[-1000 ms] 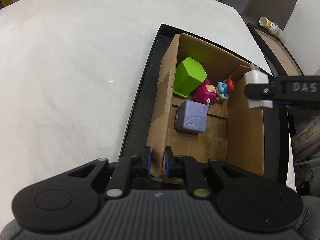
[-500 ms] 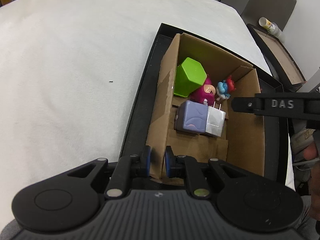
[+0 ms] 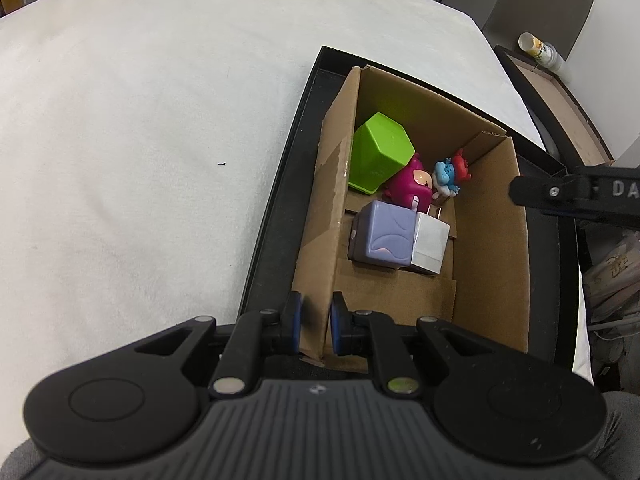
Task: Organize rigid objects
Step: 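Lower the charger beside the lavender cube and open the right tool, then move the open right tool to the brown-haired doll and grasp it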
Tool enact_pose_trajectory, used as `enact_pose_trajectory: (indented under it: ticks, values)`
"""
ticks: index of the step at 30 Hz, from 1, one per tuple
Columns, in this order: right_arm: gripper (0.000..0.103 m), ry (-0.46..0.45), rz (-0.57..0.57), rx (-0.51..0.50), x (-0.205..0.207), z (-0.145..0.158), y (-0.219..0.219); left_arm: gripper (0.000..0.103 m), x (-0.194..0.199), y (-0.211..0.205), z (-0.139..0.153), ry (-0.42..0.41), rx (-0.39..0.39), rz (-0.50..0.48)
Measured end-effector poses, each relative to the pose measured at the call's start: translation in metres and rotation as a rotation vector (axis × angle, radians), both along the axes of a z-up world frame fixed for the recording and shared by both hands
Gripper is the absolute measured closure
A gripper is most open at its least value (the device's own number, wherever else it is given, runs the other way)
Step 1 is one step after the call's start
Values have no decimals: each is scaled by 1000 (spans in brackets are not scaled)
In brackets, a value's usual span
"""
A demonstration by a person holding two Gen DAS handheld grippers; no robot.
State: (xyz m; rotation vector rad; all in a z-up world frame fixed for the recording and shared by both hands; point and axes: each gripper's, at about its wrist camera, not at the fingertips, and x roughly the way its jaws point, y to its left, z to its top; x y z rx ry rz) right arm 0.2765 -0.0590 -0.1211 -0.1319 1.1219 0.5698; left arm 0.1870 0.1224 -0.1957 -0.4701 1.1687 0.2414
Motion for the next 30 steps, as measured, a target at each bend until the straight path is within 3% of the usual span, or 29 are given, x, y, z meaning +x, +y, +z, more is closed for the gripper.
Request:
enact_pose_trajectory:
  ticks: [30]
  values:
    - [55, 26, -137, 100, 33, -9, -94, 90, 6, -15, 2, 34, 90, 5]
